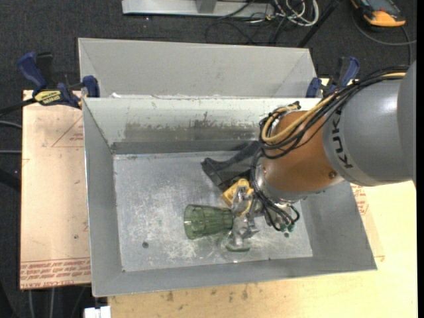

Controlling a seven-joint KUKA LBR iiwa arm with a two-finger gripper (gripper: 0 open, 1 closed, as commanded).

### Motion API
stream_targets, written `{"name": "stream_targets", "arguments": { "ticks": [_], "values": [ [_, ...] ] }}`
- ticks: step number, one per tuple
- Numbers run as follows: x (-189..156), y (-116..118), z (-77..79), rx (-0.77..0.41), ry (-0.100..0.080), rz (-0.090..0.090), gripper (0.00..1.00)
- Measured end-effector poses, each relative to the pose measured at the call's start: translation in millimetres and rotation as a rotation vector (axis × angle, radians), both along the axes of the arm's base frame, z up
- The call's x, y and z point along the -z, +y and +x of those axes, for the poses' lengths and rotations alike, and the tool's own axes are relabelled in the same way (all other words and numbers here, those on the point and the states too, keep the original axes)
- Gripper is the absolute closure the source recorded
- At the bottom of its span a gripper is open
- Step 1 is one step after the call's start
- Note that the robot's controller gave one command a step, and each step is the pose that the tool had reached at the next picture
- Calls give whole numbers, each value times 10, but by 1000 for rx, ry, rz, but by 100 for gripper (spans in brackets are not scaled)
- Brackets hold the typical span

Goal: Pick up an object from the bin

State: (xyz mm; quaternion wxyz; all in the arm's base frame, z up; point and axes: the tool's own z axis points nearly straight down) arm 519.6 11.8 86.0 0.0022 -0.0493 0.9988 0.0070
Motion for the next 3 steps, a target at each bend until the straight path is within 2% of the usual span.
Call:
{"name": "stream_targets", "arguments": {
  "ticks": [1, 2, 3],
  "values": [
    [-41, 9, -28, -4, 7, -4, 100],
    [-338, 24, 37, -10, 1, -10, 100],
    [-888, 54, 7, 0, 7, -13, 100]
  ]
}}
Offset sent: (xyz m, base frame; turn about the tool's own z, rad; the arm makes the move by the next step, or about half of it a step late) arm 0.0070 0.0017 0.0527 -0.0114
